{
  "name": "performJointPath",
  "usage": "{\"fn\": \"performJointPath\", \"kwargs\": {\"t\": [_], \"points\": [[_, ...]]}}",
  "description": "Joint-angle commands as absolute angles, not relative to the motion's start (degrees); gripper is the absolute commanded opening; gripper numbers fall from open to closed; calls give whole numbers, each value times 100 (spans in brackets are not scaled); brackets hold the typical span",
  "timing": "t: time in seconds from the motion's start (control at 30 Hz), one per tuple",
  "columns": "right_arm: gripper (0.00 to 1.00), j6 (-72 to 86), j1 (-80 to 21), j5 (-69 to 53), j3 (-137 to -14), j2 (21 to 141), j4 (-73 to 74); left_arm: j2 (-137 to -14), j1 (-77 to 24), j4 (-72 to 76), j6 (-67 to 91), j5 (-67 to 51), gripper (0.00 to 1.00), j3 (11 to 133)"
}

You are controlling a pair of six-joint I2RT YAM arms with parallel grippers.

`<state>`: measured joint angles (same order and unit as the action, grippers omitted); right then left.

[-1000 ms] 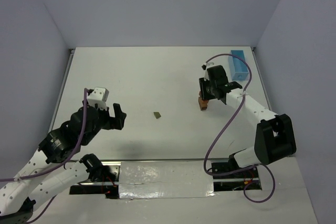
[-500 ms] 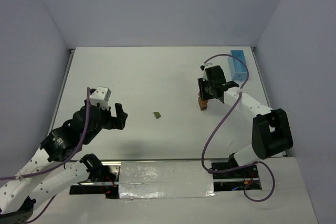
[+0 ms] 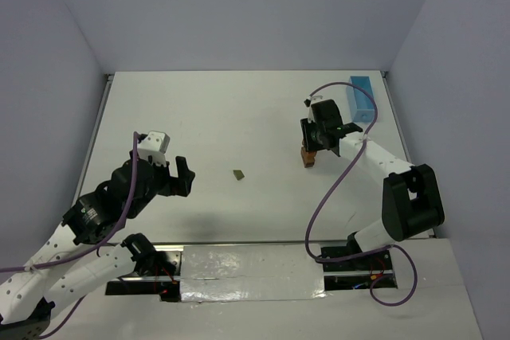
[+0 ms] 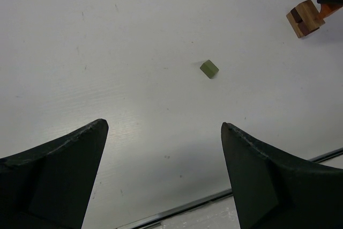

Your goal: Build the wood block tower

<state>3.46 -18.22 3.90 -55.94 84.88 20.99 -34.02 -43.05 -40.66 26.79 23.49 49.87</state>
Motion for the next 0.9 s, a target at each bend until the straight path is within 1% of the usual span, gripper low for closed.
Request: {"fn": "performJointPath", "kwargs": {"t": [0.0, 0.43, 0.87], "points": [[12, 299, -1802, 440, -5695, 8481, 1934, -3384, -4298, -3823, 2505, 2303, 100, 5027], [16, 308, -1810, 386, -5634, 8490, 2013, -3357, -4298, -3814, 2505, 2285, 100, 5018], [17, 334, -1810, 369, -5537, 8473, 2013, -3349, -4298, -3806, 2496, 2276, 99, 5010]]}}
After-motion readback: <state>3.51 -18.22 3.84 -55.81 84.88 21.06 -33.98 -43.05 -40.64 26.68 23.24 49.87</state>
